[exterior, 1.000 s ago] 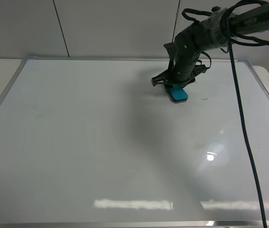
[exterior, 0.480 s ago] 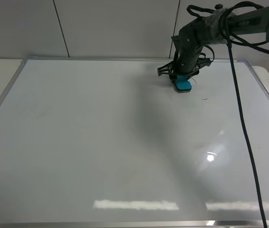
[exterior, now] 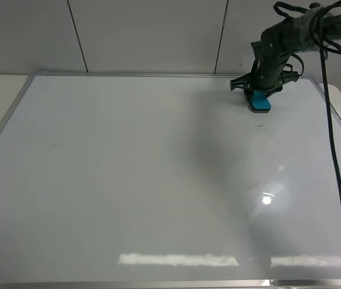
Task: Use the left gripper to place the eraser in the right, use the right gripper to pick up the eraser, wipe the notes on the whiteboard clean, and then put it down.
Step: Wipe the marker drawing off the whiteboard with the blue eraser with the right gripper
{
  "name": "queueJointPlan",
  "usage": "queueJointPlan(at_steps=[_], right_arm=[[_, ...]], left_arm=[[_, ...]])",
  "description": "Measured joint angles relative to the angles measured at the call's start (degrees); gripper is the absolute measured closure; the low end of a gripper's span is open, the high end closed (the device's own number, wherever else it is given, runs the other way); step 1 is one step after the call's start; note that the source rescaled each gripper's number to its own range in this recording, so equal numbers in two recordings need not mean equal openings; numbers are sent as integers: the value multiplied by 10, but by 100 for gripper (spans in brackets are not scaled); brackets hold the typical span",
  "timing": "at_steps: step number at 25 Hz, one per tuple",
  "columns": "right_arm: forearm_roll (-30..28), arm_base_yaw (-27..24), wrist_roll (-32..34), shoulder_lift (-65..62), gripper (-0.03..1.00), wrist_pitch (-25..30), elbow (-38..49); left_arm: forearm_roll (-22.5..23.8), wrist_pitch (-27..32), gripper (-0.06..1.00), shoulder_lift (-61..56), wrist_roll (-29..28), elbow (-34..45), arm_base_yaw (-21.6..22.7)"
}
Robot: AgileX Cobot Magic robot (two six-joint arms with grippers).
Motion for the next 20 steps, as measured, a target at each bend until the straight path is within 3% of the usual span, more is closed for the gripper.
queueJointPlan(at_steps=[5, 9, 15, 20], right_arm=[[49, 13, -59, 0, 96, 15, -2], [79, 57, -97, -2, 96, 36, -2], [86, 138, -120, -3, 96, 46, -2], [89, 161, -124, -13, 96, 33, 19]], left_arm=[[0, 0, -6, 0, 0, 0, 0], [0, 0, -6, 0, 0, 0, 0], [0, 0, -6, 0, 0, 0, 0], [0, 0, -6, 0, 0, 0, 0]])
